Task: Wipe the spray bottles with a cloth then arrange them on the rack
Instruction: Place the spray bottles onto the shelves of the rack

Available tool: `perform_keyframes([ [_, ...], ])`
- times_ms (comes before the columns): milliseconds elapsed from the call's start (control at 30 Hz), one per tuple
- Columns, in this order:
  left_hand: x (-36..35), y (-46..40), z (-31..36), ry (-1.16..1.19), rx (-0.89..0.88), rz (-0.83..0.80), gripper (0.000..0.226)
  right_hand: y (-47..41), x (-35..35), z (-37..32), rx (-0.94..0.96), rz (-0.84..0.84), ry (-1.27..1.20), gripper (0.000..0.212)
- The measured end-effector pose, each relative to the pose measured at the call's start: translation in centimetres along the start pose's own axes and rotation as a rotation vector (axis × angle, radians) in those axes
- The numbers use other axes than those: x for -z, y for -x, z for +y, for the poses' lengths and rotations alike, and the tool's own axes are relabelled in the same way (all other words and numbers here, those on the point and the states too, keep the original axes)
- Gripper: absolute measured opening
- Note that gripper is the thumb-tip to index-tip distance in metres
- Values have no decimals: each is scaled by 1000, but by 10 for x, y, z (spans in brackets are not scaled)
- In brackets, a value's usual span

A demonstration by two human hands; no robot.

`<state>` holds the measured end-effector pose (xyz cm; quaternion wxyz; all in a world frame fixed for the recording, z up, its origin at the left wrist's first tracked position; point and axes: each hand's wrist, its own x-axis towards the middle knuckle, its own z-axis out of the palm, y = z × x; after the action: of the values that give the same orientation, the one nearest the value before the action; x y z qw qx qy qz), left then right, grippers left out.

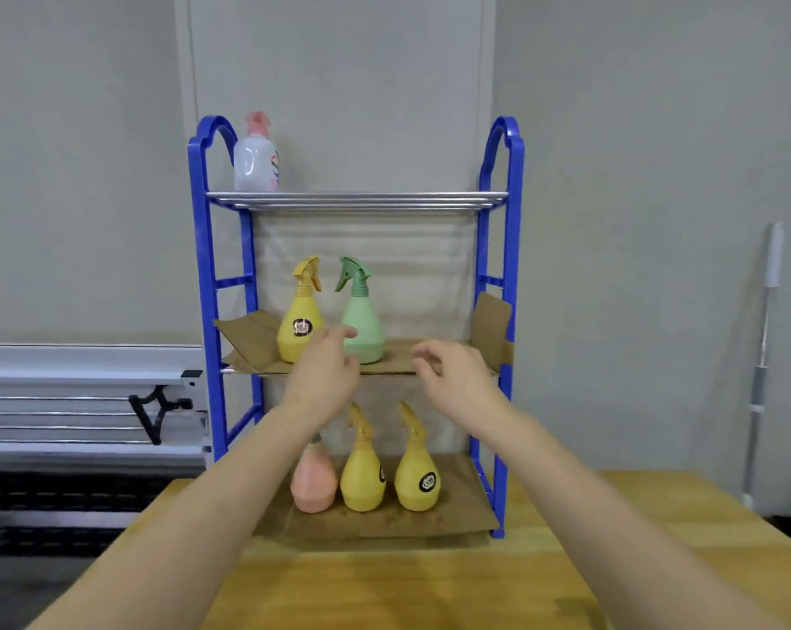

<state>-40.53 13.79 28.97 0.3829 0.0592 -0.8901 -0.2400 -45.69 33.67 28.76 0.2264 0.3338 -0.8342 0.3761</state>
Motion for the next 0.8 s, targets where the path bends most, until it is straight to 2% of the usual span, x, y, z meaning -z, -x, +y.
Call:
perform_keyframes([
  [200, -80, 69, 66, 107, -98, -103, 34, 112, 70, 71, -56, 91, 143, 17],
  [300, -109, 92, 93, 136, -134, -167, 33, 148, 97, 108, -147, 150, 210, 16],
  [433, -132, 111, 110, 165, -137, -270, 31, 182, 107, 146, -250, 74, 301, 18],
  [633, -139, 121, 111, 122, -116, -331, 27, 208, 102, 174, -411, -80, 297, 36],
  [800, -131, 120, 102, 101, -101, -340, 23, 208, 94, 183, -425, -139, 323, 25],
])
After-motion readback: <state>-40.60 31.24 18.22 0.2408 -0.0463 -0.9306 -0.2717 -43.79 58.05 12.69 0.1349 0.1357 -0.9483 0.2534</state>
